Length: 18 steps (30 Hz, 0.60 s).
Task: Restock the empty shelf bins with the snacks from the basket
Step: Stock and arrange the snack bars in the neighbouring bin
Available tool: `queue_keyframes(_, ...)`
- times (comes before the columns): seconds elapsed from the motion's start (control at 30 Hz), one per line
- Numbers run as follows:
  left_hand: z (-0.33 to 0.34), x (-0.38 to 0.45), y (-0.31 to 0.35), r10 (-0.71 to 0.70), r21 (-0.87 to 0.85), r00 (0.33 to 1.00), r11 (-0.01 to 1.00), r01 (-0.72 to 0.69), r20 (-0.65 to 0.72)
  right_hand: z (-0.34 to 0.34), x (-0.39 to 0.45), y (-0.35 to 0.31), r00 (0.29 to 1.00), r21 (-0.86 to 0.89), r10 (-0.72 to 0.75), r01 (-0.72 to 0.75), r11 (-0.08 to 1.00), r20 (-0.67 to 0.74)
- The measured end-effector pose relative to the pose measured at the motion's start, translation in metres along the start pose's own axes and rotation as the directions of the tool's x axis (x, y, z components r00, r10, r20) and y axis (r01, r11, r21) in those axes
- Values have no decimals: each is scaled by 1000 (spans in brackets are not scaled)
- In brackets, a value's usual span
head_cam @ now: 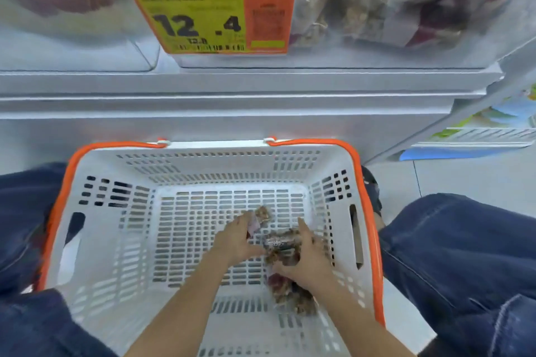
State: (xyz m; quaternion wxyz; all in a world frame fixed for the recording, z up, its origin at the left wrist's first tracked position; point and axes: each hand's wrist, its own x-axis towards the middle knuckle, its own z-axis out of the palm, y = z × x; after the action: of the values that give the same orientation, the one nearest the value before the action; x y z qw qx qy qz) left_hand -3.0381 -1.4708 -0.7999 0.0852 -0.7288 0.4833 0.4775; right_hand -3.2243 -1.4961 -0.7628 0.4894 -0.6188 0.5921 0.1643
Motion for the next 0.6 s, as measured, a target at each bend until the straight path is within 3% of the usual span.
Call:
queue_keyframes(0.13,3,22,11,-21,84,999,996,24,-27,15,-11,0,987,135,116,-101,986,-109)
queue_keyframes(0.23,4,32,19,27,63,1000,998,-26,-12,32,-20,-15,939,16,343,-343,939,-3)
queue_keyframes(0.3,7,32,30,91,29,995,995,-92,28,40,-24,-24,904,-35,426,-425,905,37)
queue_keyframes(0.4,19,27,44,166,116,985,979,-170,39,40,-24,-26,895,-75,445,-445,892,-14)
queue_keyframes(0.6,17,25,55,130,216,992,968,-127,1,35,-23,-25,880,-127,474,-474,871,-38)
